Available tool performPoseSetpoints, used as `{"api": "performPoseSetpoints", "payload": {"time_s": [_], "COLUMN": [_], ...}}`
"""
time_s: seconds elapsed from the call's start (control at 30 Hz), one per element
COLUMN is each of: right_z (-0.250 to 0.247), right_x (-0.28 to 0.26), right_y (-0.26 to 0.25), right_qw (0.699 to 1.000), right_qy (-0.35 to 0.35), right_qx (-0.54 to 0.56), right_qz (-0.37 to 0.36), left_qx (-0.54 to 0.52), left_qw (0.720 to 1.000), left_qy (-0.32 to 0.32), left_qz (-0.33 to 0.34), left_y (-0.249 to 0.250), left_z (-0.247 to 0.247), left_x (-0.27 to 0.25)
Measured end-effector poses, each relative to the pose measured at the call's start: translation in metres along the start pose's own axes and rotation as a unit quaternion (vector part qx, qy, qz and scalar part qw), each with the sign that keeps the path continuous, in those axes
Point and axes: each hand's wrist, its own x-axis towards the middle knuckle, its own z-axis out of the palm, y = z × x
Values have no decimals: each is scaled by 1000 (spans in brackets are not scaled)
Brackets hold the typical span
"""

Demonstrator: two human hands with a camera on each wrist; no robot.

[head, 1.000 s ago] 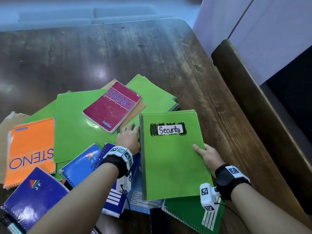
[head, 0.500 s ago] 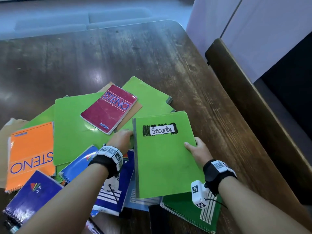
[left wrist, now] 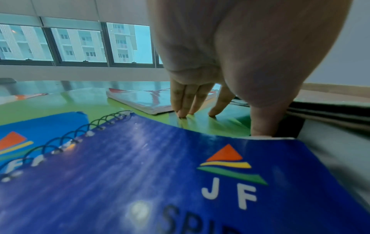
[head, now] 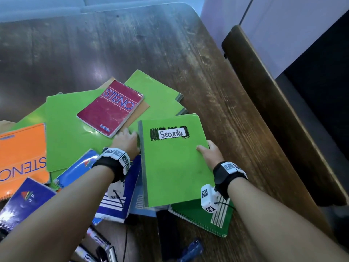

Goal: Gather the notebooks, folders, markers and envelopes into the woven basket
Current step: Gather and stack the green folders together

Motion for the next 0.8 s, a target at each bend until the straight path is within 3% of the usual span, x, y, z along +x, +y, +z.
{"api": "performPoseSetpoints", "payload": {"time_s": [0.17, 0.33, 0.57, 0.73, 0.8], "right_z": [-10, -19, -28, -37, -40], "right_x": [3, 0, -12, -15, -16], "right_y": [5, 15, 26, 33, 34], "right_qw": [999, 995, 995, 993, 993], "right_qy": [47, 95, 97, 104, 108], "right_qx": [27, 42, 33, 48, 50], "right_qz": [-9, 5, 16, 16, 12], "left_qx": [-41, -78, -67, -28, -50], "left_qw": [998, 995, 997, 998, 997], "left_qy": [-33, 37, -14, -20, 5], "left_qz": [42, 44, 24, 50, 61], "left_y": [4, 5, 42, 52, 56], "left_z": [-12, -18, -12, -18, -26], "left_x": [-1, -1, 22, 18, 11]}}
